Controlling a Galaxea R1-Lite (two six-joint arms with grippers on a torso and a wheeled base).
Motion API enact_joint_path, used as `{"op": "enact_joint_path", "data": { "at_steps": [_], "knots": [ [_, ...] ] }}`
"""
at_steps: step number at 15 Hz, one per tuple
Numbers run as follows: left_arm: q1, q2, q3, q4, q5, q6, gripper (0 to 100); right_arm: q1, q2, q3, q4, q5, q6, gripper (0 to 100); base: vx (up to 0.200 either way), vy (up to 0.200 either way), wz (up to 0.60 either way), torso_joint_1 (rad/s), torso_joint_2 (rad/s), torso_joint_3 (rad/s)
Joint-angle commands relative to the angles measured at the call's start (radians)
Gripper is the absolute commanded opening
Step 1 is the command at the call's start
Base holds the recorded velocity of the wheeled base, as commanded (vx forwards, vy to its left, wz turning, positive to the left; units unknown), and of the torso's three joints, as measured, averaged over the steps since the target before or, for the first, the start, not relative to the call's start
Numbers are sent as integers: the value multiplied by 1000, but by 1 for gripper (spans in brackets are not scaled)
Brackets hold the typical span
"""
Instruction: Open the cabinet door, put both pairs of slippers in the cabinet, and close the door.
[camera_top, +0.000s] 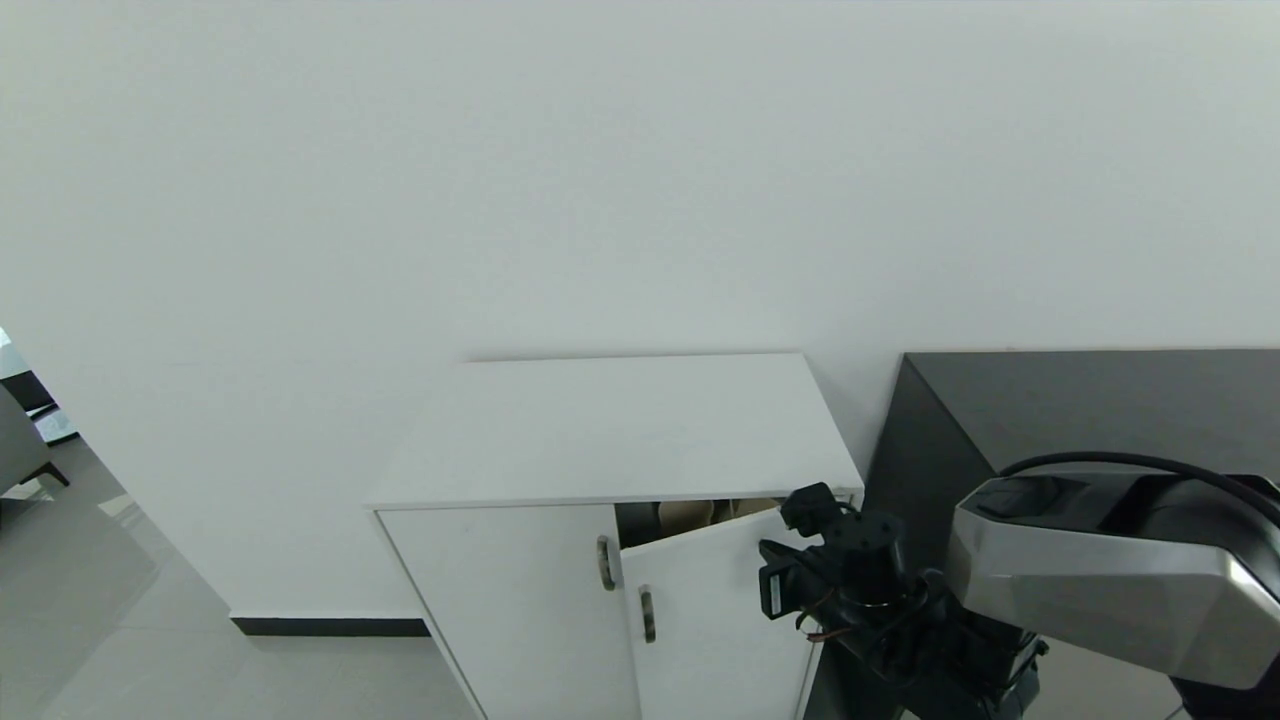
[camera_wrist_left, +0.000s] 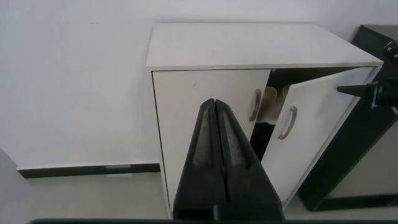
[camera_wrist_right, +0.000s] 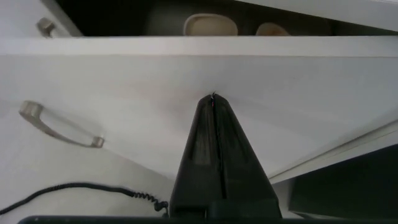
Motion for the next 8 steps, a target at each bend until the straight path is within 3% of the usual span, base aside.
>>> {"op": "enact_joint_path", "data": {
  "at_steps": [1,8],
  "knots": [
    [0,1,0,0,0,-1,0,-14,27,-24,1,1,0,0,0,0,0,0,0,0],
    [0,1,0,0,0,-1,0,-24,45,-42,1,1,0,0,0,0,0,0,0,0]
  ]
}}
